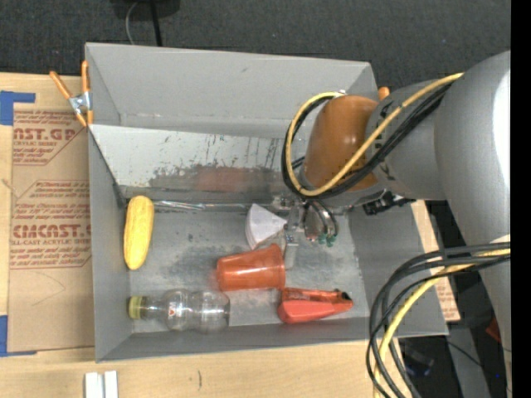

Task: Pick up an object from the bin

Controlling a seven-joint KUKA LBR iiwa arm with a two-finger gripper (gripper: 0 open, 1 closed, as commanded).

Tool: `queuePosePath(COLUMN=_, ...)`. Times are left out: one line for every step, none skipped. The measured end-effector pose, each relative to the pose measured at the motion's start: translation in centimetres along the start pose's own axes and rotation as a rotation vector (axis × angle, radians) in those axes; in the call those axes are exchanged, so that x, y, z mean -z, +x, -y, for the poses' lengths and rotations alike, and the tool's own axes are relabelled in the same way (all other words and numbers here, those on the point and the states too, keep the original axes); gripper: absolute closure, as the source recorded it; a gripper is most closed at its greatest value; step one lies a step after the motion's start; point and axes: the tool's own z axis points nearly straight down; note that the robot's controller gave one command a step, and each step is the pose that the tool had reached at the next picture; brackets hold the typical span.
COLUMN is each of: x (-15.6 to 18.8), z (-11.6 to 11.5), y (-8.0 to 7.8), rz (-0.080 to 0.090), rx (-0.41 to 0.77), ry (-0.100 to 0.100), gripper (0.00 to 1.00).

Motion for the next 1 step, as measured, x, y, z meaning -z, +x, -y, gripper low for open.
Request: queuePosePath(x=-1.09, z=-3.92, y=0.40, rz=0.003, rx=-0.018, ry=-0.001, gripper=0.00)
